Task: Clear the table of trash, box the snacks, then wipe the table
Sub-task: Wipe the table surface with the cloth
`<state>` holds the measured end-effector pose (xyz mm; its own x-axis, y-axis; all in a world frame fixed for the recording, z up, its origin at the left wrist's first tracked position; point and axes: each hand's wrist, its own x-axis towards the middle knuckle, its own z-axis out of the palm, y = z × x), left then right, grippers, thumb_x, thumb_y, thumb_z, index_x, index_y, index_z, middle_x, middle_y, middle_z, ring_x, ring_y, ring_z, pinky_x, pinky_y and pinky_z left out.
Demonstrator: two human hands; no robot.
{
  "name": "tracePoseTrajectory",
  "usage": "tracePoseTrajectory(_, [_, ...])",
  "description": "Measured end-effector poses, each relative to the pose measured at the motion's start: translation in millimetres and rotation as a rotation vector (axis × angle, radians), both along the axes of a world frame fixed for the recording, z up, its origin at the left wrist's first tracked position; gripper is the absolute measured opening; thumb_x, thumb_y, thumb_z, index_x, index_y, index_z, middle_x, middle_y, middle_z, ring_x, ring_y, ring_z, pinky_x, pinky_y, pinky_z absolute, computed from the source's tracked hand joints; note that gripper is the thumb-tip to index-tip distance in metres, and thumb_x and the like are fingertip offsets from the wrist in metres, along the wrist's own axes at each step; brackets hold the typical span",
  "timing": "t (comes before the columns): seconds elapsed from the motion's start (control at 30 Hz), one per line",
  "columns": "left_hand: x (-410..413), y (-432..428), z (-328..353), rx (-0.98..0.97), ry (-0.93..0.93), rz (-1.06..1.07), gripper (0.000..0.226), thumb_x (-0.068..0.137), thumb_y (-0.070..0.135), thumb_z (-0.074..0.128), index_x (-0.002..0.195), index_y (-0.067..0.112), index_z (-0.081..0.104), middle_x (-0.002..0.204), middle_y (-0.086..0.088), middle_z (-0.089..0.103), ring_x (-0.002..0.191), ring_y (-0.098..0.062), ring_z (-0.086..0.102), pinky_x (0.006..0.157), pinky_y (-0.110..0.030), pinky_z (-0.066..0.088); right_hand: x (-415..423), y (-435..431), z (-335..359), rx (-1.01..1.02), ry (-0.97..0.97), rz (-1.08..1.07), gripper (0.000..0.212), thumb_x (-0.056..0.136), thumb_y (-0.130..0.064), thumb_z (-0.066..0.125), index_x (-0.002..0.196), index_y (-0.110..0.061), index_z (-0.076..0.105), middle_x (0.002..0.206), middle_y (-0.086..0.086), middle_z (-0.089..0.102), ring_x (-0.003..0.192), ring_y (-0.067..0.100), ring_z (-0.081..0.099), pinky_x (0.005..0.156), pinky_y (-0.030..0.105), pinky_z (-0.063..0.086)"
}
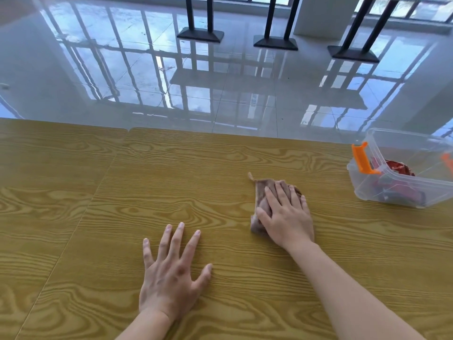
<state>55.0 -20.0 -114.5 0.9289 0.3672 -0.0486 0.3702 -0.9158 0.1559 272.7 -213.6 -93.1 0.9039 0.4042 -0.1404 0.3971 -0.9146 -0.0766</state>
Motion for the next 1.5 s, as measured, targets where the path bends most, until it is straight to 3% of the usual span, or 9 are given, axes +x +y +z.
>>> tracePoseTrajectory(0.07, [0.1, -0.4, 0.7, -0.004, -0.001, -0.006, 0.077, 0.085, 0.076, 0.033, 0.151, 0.037, 0.031, 0.162, -0.001, 0.024, 0.152, -0.023, 0.009, 0.117, -0.066, 0.007, 0.2, 25.8, 2.5, 0.011, 0.032, 0.006, 0.069, 0.093, -0.067, 0.013, 0.155, -0.04, 0.003, 0.164, -0.009, -0.014, 0.151, 0.022, -0.014, 0.122, 0.048, -0.004])
tracePoseTrajectory(0.3, [-0.5, 0.8, -0.1, -0.023, -0.028, 0.009, 0.077, 0.085, 0.069, 0.038, 0.148, 0.025, 0.04, 0.162, 0.0, 0.026, 0.152, -0.02, 0.012, 0.118, -0.064, 0.009, -88.2, -24.7, -13.9, 0.063, -0.045, 0.602, 0.067, 0.096, -0.065, 0.027, 0.156, -0.035, 0.017, 0.166, -0.006, 0.004, 0.153, 0.019, 0.002, 0.12, 0.049, 0.013])
tracePoseTrajectory(0.53, [-0.8, -1.3, -1.5, -0.014, -0.033, 0.022, 0.069, 0.088, 0.062, 0.035, 0.147, 0.026, 0.039, 0.161, 0.0, 0.027, 0.152, -0.021, 0.011, 0.118, -0.064, 0.008, -5.1, 5.3, -0.4, -0.028, 0.002, -0.073, 0.072, 0.091, -0.07, 0.009, 0.155, -0.04, 0.003, 0.165, -0.008, -0.012, 0.152, 0.024, -0.011, 0.122, 0.049, -0.001])
tracePoseTrajectory(0.8, [-0.8, 1.1, 3.1, -0.087, -0.049, 0.025, 0.068, 0.088, 0.056, 0.03, 0.149, 0.028, 0.037, 0.163, 0.001, 0.022, 0.152, -0.018, 0.005, 0.12, -0.061, 0.0, -117.4, -19.1, -14.6, 0.071, -0.053, 0.458, 0.064, 0.094, -0.067, 0.028, 0.153, -0.043, 0.021, 0.166, -0.009, 0.007, 0.153, 0.022, 0.005, 0.119, 0.054, 0.016])
tracePoseTrajectory(0.97, [-2.9, 6.5, 7.9, -0.146, -0.057, 0.02, 0.069, 0.087, 0.059, 0.021, 0.151, 0.033, 0.03, 0.165, 0.007, 0.014, 0.151, -0.011, -0.003, 0.12, -0.053, -0.011, -57.6, -84.0, -4.2, -0.079, -0.035, -0.067, 0.072, 0.088, -0.073, 0.014, 0.154, -0.044, 0.012, 0.165, -0.013, 0.0, 0.152, 0.019, 0.0, 0.122, 0.048, 0.008])
tracePoseTrajectory(1.1, [-12.0, 32.6, 9.2, -0.107, -0.015, -0.108, 0.067, 0.09, 0.061, 0.015, 0.152, 0.039, 0.026, 0.165, 0.008, 0.012, 0.151, -0.008, -0.003, 0.121, -0.048, -0.001, -60.9, -40.8, -1.1, -0.066, 0.024, -0.349, 0.076, 0.085, -0.072, 0.003, 0.155, -0.041, 0.006, 0.166, -0.008, -0.005, 0.151, 0.031, -0.002, 0.12, 0.055, 0.004])
tracePoseTrajectory(1.23, [-38.7, 69.2, 5.5, -0.018, 0.014, -0.137, 0.061, 0.092, 0.066, 0.017, 0.15, 0.047, 0.025, 0.164, 0.001, 0.018, 0.152, -0.018, 0.003, 0.119, -0.057, 0.002, -135.0, 29.5, -4.3, -0.001, -0.017, -0.004, 0.072, 0.09, -0.071, 0.015, 0.155, -0.04, 0.016, 0.165, -0.003, 0.008, 0.151, 0.039, 0.006, 0.118, 0.061, 0.008])
tracePoseTrajectory(1.37, [-59.5, 82.7, -1.4, -0.003, 0.024, -0.068, 0.064, 0.091, 0.072, 0.014, 0.151, 0.051, 0.013, 0.165, 0.001, 0.011, 0.152, -0.021, -0.001, 0.118, -0.064, -0.001, -162.6, 30.5, -17.6, 0.067, -0.018, 0.431, 0.066, 0.093, -0.074, 0.024, 0.152, -0.046, 0.021, 0.165, -0.007, 0.011, 0.153, 0.026, 0.004, 0.118, 0.057, 0.016])
tracePoseTrajectory(1.5, [-64.0, 82.5, -2.4, 0.007, -0.003, -0.071, 0.065, 0.092, 0.072, 0.015, 0.152, 0.048, 0.013, 0.166, 0.002, 0.01, 0.152, -0.02, -0.003, 0.119, -0.062, 0.001, -73.2, -22.3, -7.4, -0.036, -0.02, 0.096, 0.068, 0.089, -0.077, 0.008, 0.151, -0.051, -0.001, 0.164, -0.015, -0.01, 0.152, 0.02, -0.004, 0.121, 0.05, 0.005])
